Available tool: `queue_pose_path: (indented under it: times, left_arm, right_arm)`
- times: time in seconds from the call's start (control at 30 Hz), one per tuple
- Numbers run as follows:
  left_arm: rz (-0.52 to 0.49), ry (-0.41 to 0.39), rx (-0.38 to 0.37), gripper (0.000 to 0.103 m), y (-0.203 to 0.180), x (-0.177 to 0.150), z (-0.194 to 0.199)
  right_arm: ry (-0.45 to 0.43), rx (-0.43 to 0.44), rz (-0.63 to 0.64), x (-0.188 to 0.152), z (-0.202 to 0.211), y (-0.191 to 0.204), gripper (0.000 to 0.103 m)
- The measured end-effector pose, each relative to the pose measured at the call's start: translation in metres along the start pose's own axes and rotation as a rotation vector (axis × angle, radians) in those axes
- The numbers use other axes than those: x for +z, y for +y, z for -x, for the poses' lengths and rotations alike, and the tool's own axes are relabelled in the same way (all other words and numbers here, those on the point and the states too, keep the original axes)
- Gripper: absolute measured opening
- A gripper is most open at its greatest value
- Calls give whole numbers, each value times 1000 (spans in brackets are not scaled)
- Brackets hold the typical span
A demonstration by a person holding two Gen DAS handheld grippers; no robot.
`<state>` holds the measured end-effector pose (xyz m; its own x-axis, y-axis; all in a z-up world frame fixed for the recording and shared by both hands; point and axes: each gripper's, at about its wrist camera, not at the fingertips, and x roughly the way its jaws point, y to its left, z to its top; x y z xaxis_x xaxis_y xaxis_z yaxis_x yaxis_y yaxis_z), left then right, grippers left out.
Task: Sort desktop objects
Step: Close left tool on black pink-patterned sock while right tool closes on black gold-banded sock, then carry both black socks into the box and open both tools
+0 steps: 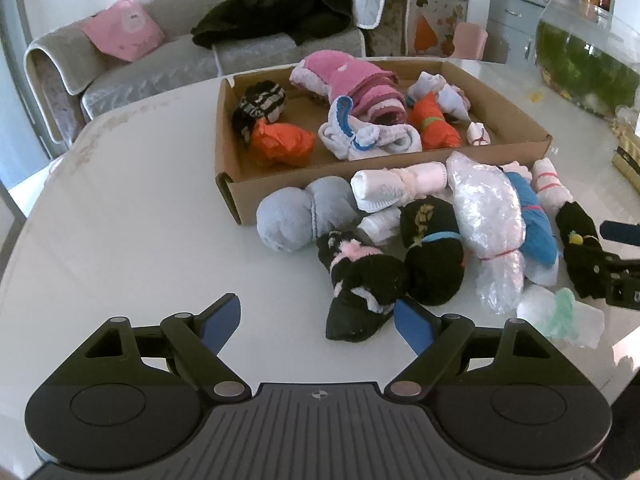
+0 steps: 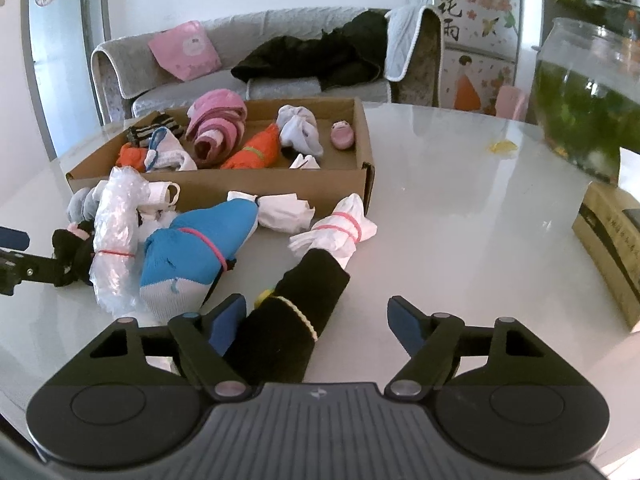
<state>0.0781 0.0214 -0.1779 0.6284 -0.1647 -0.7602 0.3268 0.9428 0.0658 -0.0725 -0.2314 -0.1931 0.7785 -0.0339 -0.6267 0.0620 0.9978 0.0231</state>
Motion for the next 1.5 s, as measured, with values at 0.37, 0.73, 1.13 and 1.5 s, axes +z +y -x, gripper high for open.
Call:
queue_pose_path:
  times: [0.37,0.73,1.13,1.5]
  left_arm:
    - [-39,-10,-22,89,-19,-2,-19]
    - [-15,-45,-78,50,-21,-2,-18]
    - [-6,-63,-84,48,-24,-9,8]
    - [59,-150,-76,48,5,8,67]
  right_arm:
    - [1,7,9,-2,2,1,64]
    - [9,48,29,-5,2,7,40]
    - [-30,68,45,-5,10,11,35]
    - [-114,115,-42,16,31,-5,35]
